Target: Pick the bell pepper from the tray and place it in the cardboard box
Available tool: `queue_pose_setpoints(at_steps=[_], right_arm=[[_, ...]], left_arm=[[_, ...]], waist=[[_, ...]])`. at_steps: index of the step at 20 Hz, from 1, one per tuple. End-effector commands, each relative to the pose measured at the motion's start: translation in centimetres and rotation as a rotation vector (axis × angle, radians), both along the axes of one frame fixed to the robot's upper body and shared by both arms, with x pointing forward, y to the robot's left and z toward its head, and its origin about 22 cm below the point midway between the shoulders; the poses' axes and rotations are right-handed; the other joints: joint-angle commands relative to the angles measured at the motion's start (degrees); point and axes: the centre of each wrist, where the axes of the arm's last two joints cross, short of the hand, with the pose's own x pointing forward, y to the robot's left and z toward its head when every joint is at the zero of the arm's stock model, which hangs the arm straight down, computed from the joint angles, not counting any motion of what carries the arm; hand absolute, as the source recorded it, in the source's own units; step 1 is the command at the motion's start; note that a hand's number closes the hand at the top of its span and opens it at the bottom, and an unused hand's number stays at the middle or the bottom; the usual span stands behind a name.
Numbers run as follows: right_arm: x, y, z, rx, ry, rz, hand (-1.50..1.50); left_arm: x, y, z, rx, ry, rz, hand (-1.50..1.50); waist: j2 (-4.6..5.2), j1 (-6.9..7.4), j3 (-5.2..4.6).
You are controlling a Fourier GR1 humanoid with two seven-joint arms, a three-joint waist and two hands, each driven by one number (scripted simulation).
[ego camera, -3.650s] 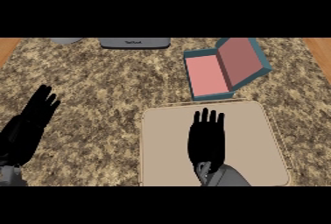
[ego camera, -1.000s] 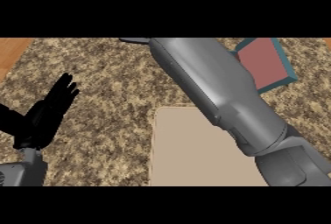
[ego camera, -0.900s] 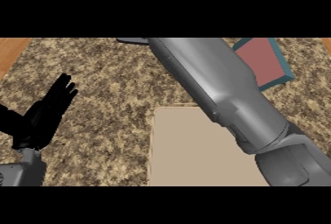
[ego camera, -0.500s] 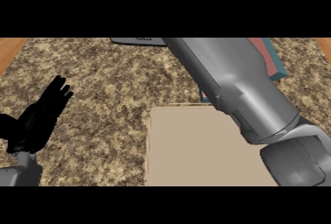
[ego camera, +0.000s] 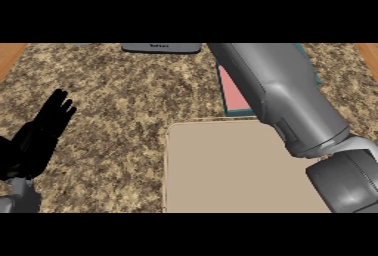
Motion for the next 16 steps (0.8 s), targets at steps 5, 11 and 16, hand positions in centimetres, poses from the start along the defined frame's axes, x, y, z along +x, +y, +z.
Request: queue_pose_setpoints(at_steps=[5,11,16], right_arm=[[1.0,-3.1,-5.4,0.131,-0.029,-0.071,1.5],[1.4,-6.5,-9.7,0.309,0.131,-0.144,1.5],[1.1,-7.3,-12.6,0.38,0.169,-0.15,-1.5]], left_arm=[[0.3,0.2,0.4,-0.024,-0.007,-0.001,0.0],[-0.8,1.4,-0.1,-0.002,-0.003,0.0,0.0],[-1.5,0.4,-1.4,-0.011,0.009,0.003,0.0]], waist=[[-0.06,-0.59,0.06],[0.05,-0.43,0.06],[-0.1,-0.62,0.06]])
